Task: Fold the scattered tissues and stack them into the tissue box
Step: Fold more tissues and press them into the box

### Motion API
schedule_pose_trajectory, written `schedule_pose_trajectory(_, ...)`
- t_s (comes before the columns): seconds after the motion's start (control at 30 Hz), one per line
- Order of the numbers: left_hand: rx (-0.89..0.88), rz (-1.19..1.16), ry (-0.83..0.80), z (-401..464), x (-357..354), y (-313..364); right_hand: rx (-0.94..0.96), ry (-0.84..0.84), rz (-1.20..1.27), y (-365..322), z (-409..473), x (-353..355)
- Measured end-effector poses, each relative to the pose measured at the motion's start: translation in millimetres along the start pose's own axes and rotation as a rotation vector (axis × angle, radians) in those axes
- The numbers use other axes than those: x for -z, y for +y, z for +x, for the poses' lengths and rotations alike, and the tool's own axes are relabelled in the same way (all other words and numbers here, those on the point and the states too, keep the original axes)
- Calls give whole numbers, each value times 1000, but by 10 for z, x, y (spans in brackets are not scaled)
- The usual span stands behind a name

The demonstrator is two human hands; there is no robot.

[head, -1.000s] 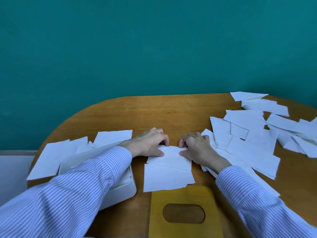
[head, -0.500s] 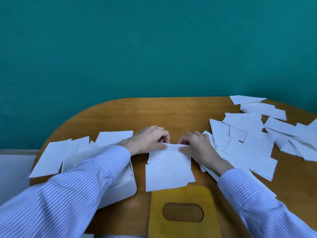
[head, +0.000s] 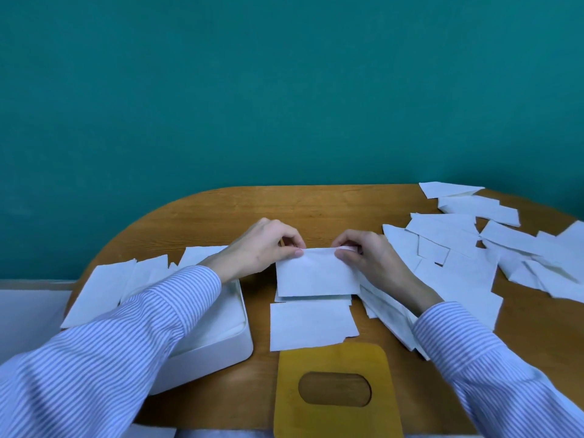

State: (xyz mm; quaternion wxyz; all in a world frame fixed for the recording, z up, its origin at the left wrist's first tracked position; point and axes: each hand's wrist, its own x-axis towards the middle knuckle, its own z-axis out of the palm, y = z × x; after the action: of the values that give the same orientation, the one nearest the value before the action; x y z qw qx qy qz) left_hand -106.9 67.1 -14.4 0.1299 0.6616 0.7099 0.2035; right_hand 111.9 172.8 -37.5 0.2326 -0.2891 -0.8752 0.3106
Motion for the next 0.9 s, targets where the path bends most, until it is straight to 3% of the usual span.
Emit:
schedule_pose_trajectory(0.23, -14, -6, -23, -137, 39, 60, -5, -34, 20, -80, -100, 24)
schedule_pose_trajectory(0.43, 23, -37, 77, -516, 461, 51, 84, -26, 60, -501, -8, 70)
schedule_pose_trajectory(0.67, 170, -125, 212, -1139, 1079, -146, 167, -96, 147, -1167, 224, -204)
schedule_pose_trajectory(0.9, 338, -103, 182, -1713, 1118, -512, 172, -285, 66, -1486, 307, -767)
